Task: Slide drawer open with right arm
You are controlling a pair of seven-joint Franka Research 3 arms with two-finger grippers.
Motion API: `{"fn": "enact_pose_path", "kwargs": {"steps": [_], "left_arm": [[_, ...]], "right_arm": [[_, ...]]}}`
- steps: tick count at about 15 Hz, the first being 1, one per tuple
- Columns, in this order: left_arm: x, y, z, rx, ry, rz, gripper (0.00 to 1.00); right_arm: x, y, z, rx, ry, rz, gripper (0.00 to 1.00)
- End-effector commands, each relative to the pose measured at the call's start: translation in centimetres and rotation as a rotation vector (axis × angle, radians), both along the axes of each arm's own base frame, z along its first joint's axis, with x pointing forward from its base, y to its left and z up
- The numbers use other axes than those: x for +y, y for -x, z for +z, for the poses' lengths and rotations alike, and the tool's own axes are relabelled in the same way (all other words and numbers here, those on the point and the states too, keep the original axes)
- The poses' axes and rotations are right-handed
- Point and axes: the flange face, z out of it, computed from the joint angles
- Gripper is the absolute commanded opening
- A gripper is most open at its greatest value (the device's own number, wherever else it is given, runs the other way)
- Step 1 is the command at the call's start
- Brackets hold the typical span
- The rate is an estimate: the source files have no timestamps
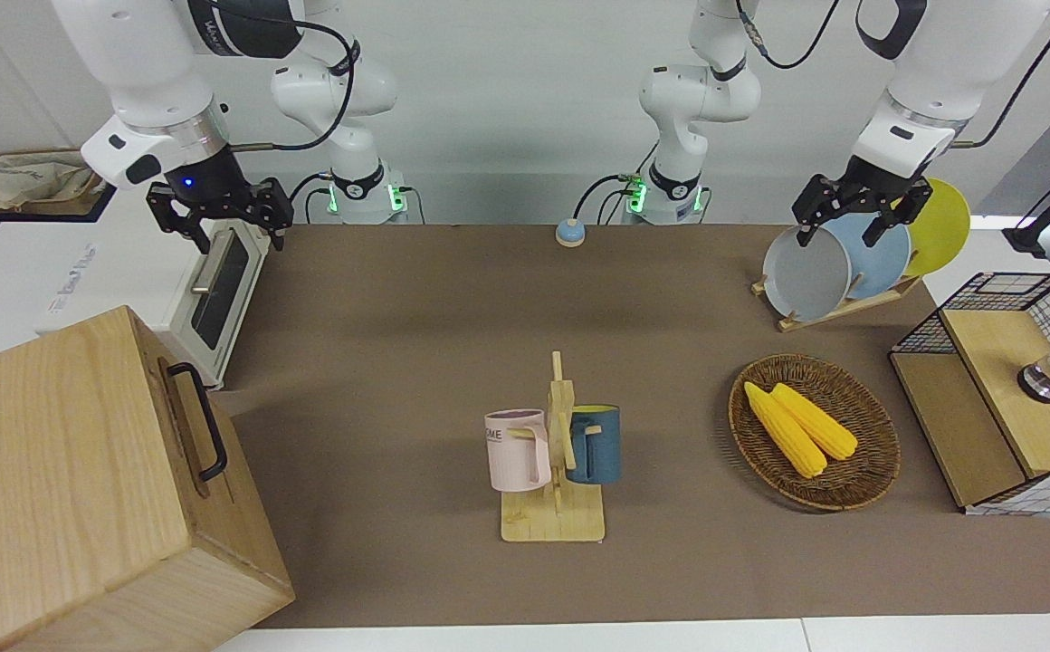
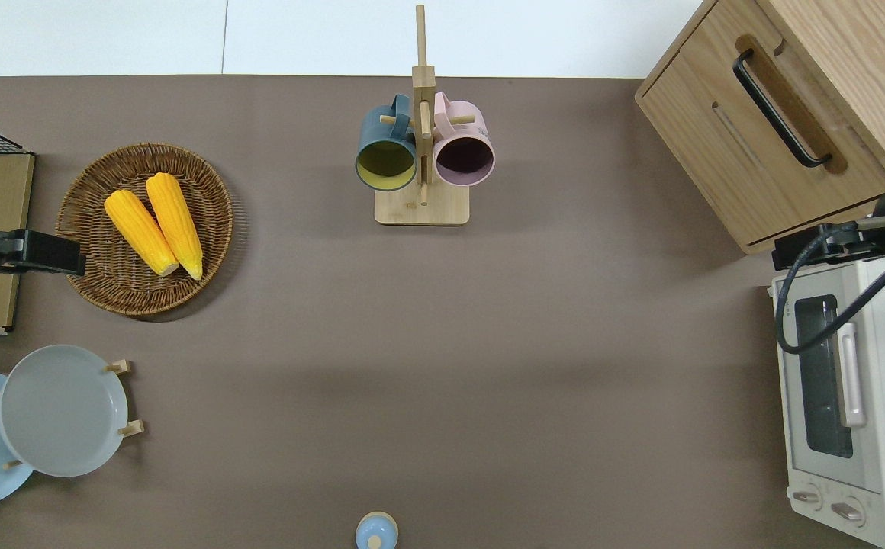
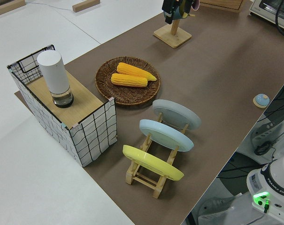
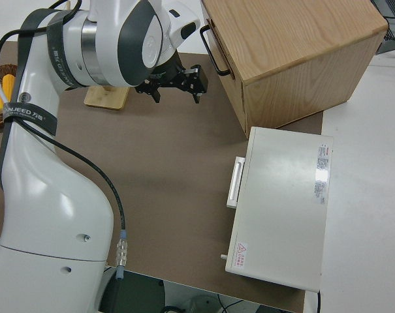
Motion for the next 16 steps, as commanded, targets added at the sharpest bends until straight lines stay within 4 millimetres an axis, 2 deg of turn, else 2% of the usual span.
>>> {"fn": "enact_pose_path", "kwargs": {"steps": [1,9,14,16], "left_arm": [[0.0,-0.4,0.2,-0.008,-0.016,-0.008,1.0],[0.0,-0.4,0.2,-0.008,-0.016,-0.008,1.0],[0.0,-0.4,0.2,-0.008,-0.016,-0.008,1.0],[0.0,-0.4,0.2,-0.008,-0.016,-0.008,1.0]], "right_arm": [[-0.9,-0.1,0.9,-0.009,0.011,0.036,0.99],[-1.1,-0.2,0.7,-0.004,0.023,0.024,0.99],[-0.3,-0.3,0.7,-0.005,0.148,0.057,0.99],[0.2,-0.8,0.1,-0.001,0.209,0.078,0.99]]}}
